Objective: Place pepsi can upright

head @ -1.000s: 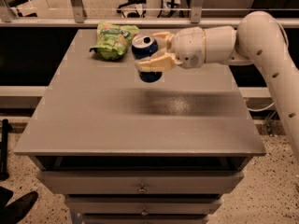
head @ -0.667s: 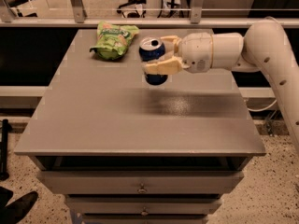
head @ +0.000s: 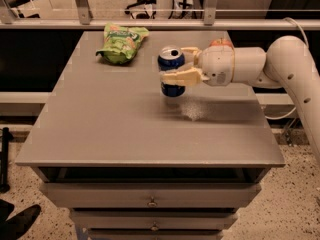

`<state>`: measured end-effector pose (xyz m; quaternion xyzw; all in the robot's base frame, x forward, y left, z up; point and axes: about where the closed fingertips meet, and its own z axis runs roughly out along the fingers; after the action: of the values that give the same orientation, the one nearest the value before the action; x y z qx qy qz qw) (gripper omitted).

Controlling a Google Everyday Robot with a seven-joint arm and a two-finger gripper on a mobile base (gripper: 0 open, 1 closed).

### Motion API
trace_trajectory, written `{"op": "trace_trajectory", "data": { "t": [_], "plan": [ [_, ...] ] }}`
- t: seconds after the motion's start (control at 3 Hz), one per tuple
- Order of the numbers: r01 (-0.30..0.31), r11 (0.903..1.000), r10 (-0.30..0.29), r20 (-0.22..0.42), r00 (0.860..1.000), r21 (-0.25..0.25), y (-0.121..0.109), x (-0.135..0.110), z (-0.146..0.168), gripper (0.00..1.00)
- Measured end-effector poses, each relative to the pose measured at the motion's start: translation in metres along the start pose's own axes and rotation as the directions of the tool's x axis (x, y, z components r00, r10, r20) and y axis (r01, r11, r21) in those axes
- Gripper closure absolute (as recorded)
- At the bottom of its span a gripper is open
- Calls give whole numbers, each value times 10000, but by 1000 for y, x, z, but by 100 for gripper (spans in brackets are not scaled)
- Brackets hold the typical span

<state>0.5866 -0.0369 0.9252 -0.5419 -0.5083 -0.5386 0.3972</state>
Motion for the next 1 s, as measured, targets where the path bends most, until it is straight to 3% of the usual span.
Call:
{"op": "trace_trajectory", "data": {
  "t": [1.0],
  "plan": [
    [-323,9994,317,-332,9989,-156,6,-28,-18,18]
  ]
}}
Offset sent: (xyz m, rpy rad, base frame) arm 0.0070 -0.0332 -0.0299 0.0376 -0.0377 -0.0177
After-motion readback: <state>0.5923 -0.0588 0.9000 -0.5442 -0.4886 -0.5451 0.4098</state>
